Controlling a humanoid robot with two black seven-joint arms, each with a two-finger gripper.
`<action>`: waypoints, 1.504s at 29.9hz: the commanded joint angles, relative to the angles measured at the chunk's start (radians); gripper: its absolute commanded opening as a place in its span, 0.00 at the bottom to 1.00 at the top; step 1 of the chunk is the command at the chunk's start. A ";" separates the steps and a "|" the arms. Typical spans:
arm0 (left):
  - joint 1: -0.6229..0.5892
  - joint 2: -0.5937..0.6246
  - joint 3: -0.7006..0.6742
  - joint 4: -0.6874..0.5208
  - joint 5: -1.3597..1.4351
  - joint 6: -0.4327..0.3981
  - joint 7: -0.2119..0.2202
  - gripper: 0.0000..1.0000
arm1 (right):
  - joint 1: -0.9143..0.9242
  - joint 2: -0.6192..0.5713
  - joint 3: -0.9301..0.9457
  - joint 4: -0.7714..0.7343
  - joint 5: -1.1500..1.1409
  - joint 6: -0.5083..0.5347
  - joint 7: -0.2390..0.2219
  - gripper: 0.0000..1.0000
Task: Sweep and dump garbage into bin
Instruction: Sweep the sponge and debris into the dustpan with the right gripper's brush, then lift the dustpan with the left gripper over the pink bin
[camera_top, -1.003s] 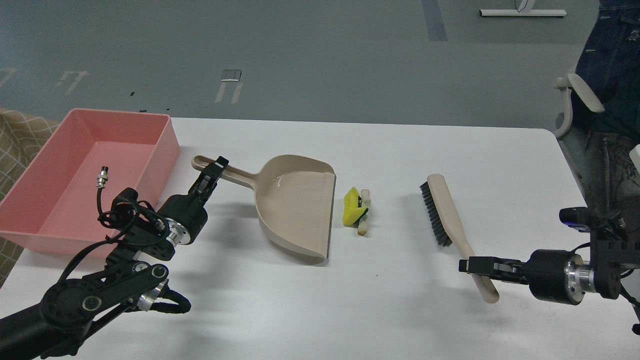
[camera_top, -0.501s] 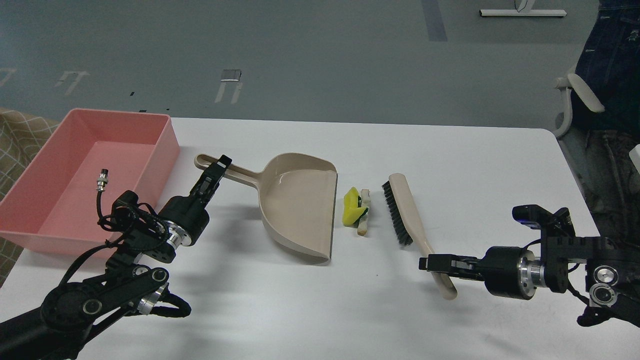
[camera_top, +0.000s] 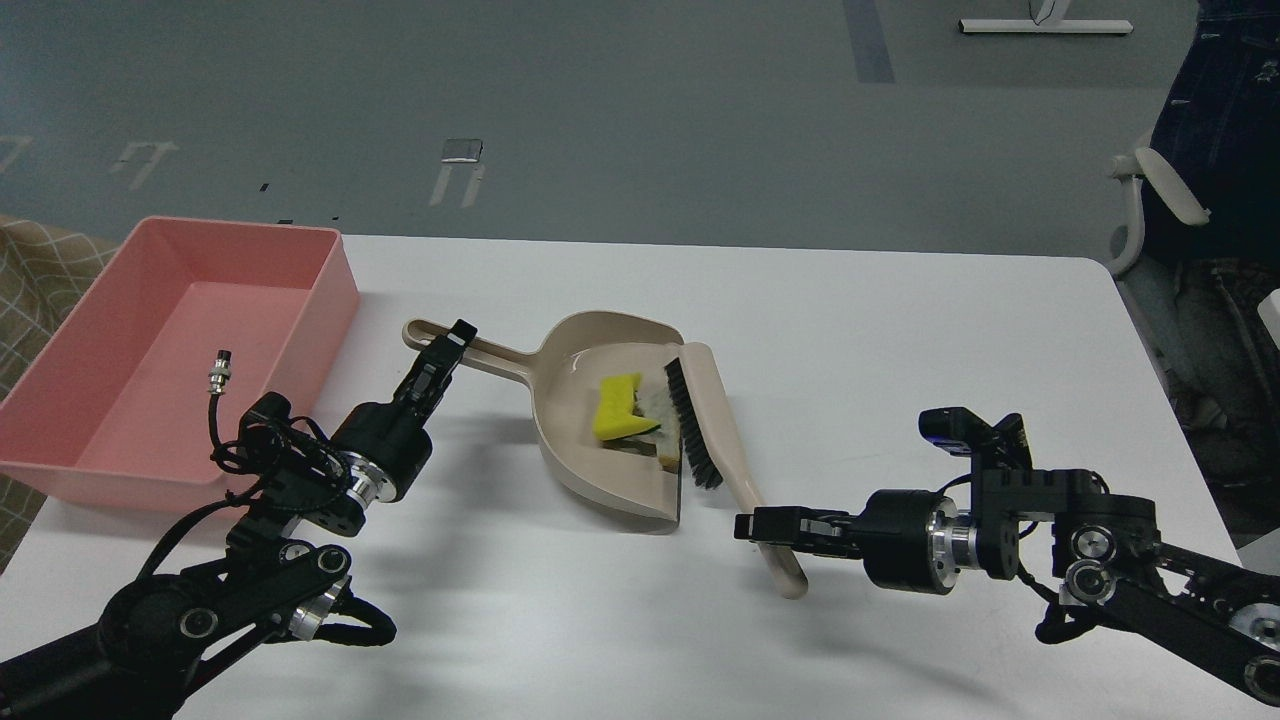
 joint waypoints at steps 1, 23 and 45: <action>0.000 0.000 0.000 -0.001 0.000 0.000 0.000 0.00 | 0.019 0.067 0.000 -0.003 0.000 0.000 -0.010 0.00; 0.038 -0.035 -0.052 0.028 -0.025 0.000 0.003 0.00 | 0.068 -0.034 0.186 0.037 0.015 0.012 -0.022 0.00; 0.029 -0.014 -0.311 0.013 -0.276 0.000 0.017 0.00 | -0.099 -0.314 0.371 -0.061 0.183 -0.057 0.001 0.00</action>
